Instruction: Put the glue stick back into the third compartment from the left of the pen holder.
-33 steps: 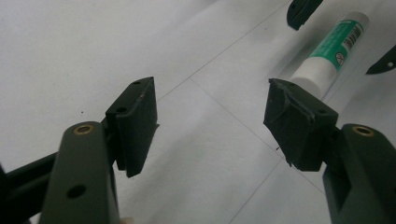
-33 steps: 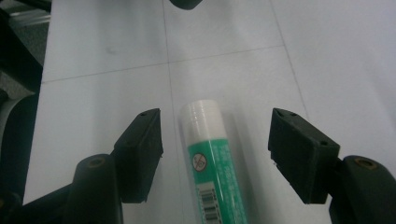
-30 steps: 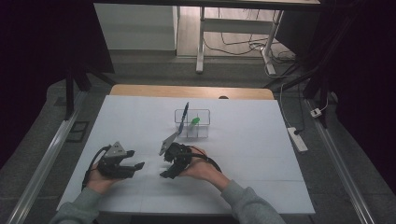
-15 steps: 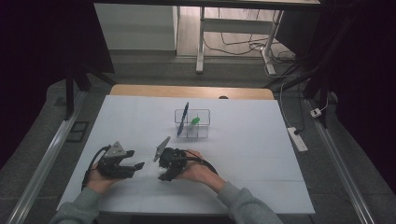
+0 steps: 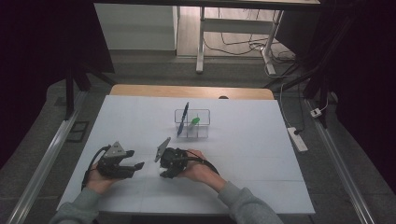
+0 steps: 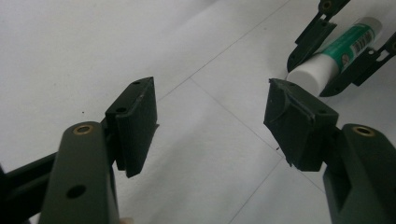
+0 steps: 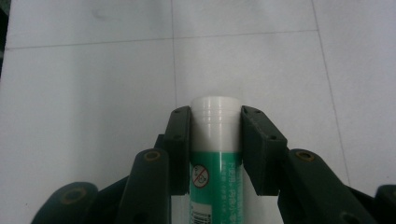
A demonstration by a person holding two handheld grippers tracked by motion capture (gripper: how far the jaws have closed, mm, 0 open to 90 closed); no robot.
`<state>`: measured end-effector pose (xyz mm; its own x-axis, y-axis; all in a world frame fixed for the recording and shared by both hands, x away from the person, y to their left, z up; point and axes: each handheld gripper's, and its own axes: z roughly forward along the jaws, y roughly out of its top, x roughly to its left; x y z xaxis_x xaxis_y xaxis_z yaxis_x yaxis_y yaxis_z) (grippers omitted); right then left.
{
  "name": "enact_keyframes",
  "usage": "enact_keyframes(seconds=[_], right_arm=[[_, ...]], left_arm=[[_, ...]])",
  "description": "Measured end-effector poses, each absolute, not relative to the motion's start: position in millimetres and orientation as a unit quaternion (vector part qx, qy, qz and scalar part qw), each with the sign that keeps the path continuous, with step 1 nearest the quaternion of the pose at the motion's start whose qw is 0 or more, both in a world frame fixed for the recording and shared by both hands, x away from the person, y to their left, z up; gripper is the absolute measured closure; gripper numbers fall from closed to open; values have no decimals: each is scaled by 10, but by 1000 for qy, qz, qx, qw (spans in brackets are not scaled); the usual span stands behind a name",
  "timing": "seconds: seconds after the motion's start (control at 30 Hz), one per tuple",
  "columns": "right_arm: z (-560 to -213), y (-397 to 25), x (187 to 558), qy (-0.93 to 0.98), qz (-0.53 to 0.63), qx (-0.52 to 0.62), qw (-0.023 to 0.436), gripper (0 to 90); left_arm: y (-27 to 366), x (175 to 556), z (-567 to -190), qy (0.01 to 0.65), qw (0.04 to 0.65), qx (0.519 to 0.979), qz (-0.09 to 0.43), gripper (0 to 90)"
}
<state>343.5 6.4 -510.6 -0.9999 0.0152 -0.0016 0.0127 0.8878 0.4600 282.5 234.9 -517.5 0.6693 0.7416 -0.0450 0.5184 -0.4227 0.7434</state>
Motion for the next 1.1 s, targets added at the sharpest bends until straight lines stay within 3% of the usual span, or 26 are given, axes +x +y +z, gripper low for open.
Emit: enact_keyframes(seconds=[1.1], right_arm=[[-4478,-445,3668,926,368,77,42,642]], left_arm=[[2348,2822,-5171,378,379,831,148,342]])
